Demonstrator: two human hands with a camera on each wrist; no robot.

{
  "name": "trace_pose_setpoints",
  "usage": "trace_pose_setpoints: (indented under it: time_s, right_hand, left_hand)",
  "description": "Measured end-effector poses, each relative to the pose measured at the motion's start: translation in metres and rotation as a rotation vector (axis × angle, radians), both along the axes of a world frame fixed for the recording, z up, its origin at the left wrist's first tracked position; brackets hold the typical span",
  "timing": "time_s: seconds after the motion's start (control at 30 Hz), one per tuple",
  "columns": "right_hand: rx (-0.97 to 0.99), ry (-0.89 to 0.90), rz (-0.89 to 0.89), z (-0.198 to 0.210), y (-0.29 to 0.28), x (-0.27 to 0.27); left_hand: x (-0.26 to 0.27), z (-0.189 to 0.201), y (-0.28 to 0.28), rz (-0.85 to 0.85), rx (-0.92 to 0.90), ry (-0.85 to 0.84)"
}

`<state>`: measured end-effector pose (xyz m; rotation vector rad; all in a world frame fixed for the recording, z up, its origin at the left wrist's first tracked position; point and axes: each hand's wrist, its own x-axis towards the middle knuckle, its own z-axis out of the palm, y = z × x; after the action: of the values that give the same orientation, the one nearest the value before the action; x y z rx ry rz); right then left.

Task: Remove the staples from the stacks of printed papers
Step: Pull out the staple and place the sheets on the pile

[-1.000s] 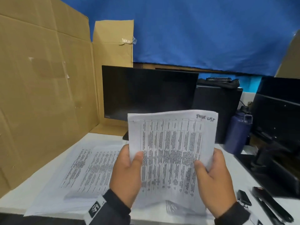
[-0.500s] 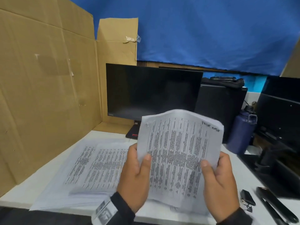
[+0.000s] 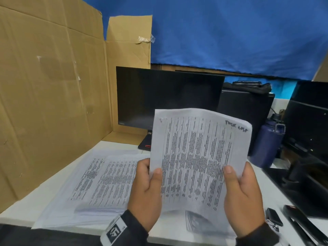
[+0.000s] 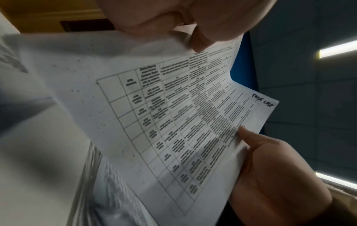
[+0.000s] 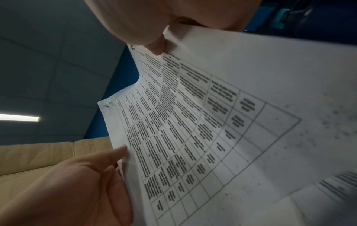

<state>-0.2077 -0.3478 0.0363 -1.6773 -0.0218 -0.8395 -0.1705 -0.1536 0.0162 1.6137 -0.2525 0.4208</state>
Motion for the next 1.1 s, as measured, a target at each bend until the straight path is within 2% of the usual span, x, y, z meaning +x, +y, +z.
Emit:
trace_pose_setpoints:
  time_s: [0.07, 0.23, 0.3, 0.5, 0.67, 0.8, 0.87, 1.1]
  right_hand:
    - [0.015, 0.002, 0.014, -0.002, -0.001, 0.005]
    - [0.044, 0.210, 0.046, -0.039, -0.009, 0.015]
    - [0.055, 0.255, 0.055, -0.048, -0.012, 0.016]
    - [-0.013, 0.307, 0.063, -0.040, -0.023, 0.015]
    - [0.025, 0.313, 0.049, -0.023, -0.030, 0.000]
    - [0.031, 0.367, 0.091, -0.014, -0.036, -0.017]
    - [0.030, 0.406, 0.111, -0.016, -0.035, -0.022]
    - [-0.038, 0.493, 0.107, -0.027, -0.045, -0.020]
  left_hand:
    - [0.001, 0.000, -0.001, -0.054, -0.045, 0.058]
    - [0.005, -0.022, -0.001, -0.092, -0.034, 0.300]
    - [0.007, -0.027, 0.001, -0.086, -0.021, 0.348]
    - [0.016, -0.026, 0.001, -0.098, -0.010, 0.416]
    - [0.012, -0.004, 0.006, -0.198, 0.023, 0.477]
    - [0.008, 0.021, 0.011, -0.276, -0.138, 0.520]
    - [0.008, 0.027, 0.011, -0.255, -0.205, 0.496]
    - [0.006, 0.019, 0.000, -0.161, -0.248, 0.500]
